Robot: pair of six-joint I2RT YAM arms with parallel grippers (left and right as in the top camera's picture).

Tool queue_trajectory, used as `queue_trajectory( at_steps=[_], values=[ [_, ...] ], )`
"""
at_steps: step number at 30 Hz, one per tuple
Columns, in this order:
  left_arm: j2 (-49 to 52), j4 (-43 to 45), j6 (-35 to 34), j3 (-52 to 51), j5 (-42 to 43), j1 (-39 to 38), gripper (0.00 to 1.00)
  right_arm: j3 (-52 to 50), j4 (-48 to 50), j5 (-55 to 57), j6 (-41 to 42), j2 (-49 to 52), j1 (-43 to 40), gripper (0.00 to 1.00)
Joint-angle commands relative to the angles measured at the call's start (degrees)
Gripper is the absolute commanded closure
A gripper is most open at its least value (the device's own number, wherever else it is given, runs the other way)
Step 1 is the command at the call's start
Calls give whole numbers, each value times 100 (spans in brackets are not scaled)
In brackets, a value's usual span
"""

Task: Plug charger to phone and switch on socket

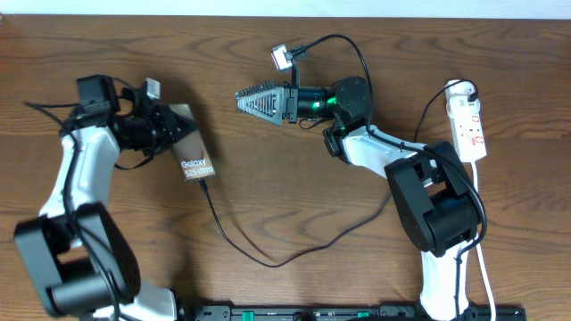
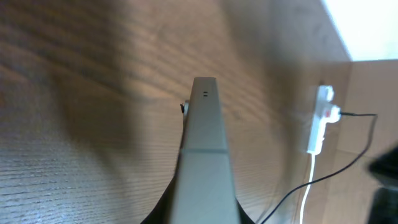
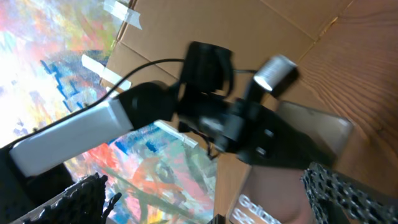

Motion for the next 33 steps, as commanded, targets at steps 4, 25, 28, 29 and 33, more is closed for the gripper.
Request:
queue_trajectory(
  at_steps=[4, 25, 28, 29, 33],
  values=[
    [702, 0, 118, 59, -33, -52, 93, 105, 13, 2, -120, -11, -28, 1],
    [1746, 186, 116, 59, -857, -52, 93, 105, 13, -17, -140, -11, -28, 1],
    [1746, 201, 120, 59, -1198, -50, 93, 105, 13, -17, -140, -11, -28, 1],
    [1746, 219, 118, 59, -1248, -50, 93, 105, 13, -17, -140, -11, -28, 1],
    [1746, 389, 118, 59, -1307, -50, 93, 105, 13, -20, -179, -11, -26, 1]
  ],
)
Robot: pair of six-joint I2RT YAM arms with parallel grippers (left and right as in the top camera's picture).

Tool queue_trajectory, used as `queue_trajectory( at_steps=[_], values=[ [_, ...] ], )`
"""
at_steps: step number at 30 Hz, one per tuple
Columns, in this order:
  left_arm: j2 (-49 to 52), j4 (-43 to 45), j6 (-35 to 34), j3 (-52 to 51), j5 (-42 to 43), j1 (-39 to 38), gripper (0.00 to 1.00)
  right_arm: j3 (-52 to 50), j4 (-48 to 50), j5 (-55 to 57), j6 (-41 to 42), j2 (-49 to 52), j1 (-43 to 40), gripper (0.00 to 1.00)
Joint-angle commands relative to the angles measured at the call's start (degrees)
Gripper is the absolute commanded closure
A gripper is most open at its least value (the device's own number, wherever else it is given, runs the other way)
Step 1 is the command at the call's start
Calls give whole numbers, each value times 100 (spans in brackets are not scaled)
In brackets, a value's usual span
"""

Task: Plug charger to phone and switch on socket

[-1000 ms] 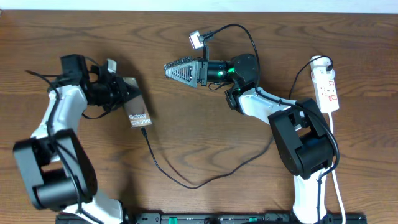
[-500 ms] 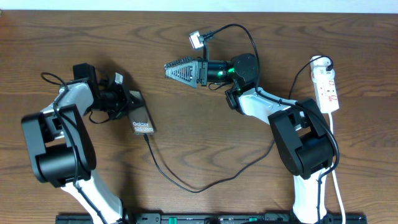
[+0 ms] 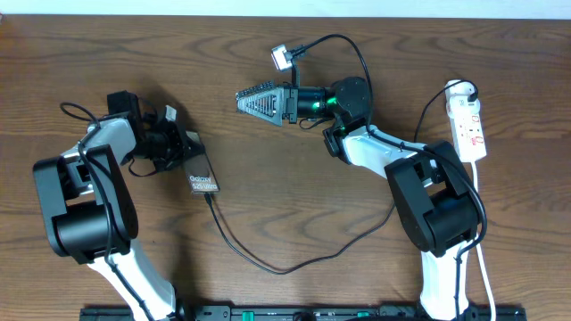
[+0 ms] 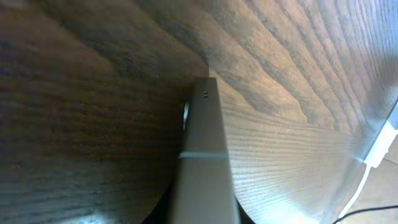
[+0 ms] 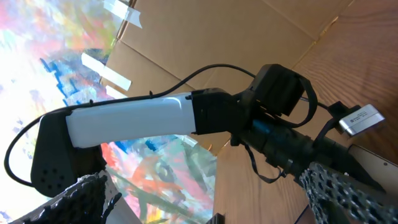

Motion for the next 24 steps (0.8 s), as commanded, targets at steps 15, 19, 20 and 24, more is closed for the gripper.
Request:
queue_trajectory(
  at_steps=[15, 19, 20, 24],
  values=[
    [33, 94, -4, 33, -643, 15, 77, 105, 11, 7, -153, -11, -24, 1],
    [33, 92, -4, 33, -643, 15, 71, 105, 13, 7, -153, -11, -24, 1],
    [33, 92, -4, 33, -643, 15, 70, 105, 13, 7, -153, -11, -24, 1],
    [33, 28, -2, 33, -667, 15, 65, 105, 13, 7, -153, -11, -22, 1]
  ],
)
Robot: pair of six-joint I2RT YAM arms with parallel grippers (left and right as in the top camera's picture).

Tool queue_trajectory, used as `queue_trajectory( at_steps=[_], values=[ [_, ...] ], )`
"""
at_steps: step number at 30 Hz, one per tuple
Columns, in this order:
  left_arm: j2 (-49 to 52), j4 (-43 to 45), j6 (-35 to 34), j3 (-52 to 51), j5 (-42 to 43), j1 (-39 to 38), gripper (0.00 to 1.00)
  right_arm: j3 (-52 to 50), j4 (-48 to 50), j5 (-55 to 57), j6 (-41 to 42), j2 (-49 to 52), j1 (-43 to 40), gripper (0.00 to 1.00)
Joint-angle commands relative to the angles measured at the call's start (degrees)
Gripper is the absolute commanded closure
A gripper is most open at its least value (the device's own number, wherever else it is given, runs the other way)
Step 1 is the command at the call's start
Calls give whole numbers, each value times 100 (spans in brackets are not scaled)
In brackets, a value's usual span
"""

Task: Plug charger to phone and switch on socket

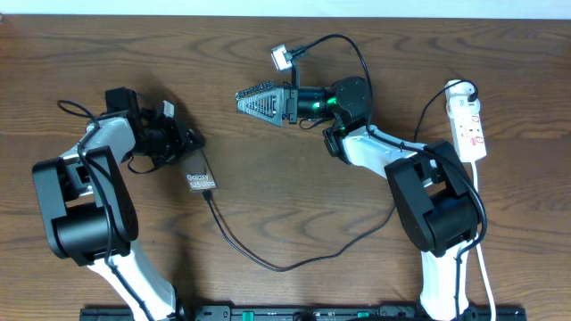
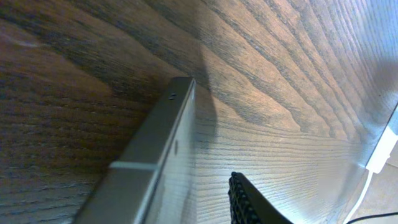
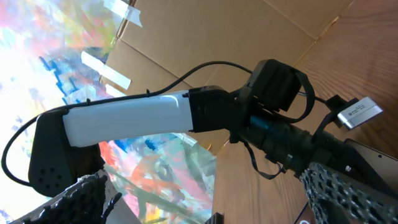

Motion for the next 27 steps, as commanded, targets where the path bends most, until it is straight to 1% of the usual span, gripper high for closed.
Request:
queue_trajectory(
  at_steps=[1, 5, 12, 14, 18, 20, 27],
  values=[
    [87, -105, 35, -17, -603, 20, 64, 105, 13, 24, -116, -11, -24, 1],
    [87, -181, 33, -17, -793, 20, 59, 105, 13, 24, -116, -11, -24, 1],
    [87, -297, 33, -17, -855, 20, 57, 105, 13, -2, -116, -11, -24, 1],
    [87, -317, 35, -17, -855, 20, 54, 105, 13, -9, -116, -11, -24, 1],
    [87, -321, 33, -17, -855, 20, 52, 105, 13, -17, -116, -11, -24, 1],
    [87, -321, 33, -17, -855, 20, 49, 105, 13, -17, -116, -11, -24, 1],
    [87, -321, 33, -17, -855, 20, 48, 105, 13, -22, -116, -11, -24, 1]
  ],
)
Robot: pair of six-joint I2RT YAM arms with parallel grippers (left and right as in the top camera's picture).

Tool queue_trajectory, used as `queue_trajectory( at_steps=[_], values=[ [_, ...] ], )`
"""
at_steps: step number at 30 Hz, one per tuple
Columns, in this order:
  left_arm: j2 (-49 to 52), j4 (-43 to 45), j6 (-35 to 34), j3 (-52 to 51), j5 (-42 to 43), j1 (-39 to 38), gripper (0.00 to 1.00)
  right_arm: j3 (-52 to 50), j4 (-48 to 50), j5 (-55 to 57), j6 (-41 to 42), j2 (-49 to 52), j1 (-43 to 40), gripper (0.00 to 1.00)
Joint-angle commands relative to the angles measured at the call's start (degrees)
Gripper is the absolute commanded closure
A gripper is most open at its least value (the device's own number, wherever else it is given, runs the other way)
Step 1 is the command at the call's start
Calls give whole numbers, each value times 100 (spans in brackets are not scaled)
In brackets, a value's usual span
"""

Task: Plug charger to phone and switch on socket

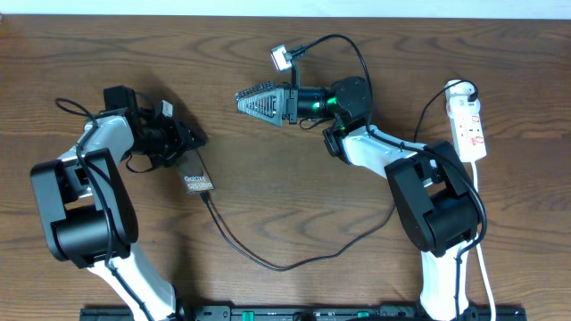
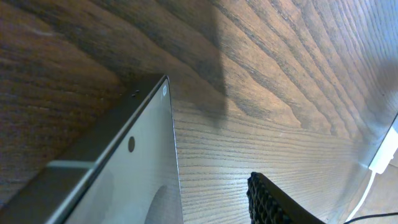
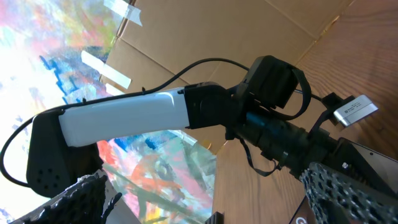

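Observation:
The dark phone (image 1: 196,176), marked Galaxy S25 Ultra, lies on the wooden table (image 1: 294,196) with the black charger cable (image 1: 268,261) plugged into its near end. My left gripper (image 1: 185,140) sits at the phone's far end with its jaws parted. In the left wrist view the phone's grey body (image 2: 118,180) fills the lower left and one finger (image 2: 268,198) stands apart to its right. My right gripper (image 1: 252,100) hovers open and empty over the middle back of the table. The white socket strip (image 1: 467,120) lies at the far right.
The black cable loops across the front of the table toward the right arm's base. A white lead (image 1: 482,250) runs from the strip along the right edge. A small camera module (image 1: 283,58) sits on a wire above the right gripper.
The phone has tipped further over, its broad face showing more in the left wrist view, and the gap to the left finger has widened. The left gripper shifted slightly back. The right arm is unmoved.
First my left gripper held the phone tilted above the table, cable plugged in. Then the phone was lower and nearer, still gripped by its edges. Then the jaws had parted and the phone leaned over. Now it rests on the table, free of the fingers.

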Motion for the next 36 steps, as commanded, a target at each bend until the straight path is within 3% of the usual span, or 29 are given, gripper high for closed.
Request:
queue_trajectory(
  at_steps=[1, 9, 17, 26, 36],
  values=[
    [164, -72, 33, -94, -726, 22, 47, 105, 13, 0, -116, -11, -22, 1],
    [164, -96, 35, -94, -726, 22, 27, 105, 13, -24, -116, -11, -22, 1],
    [164, -96, 35, -94, -728, 22, 25, 105, 13, -39, -116, -11, -17, 1],
    [164, -317, 33, -94, -1615, 22, 25, 105, 13, -39, -116, -11, -17, 1],
    [164, -466, 31, -94, -1888, 22, 26, 105, 13, -39, -116, -11, -17, 1]
  ],
)
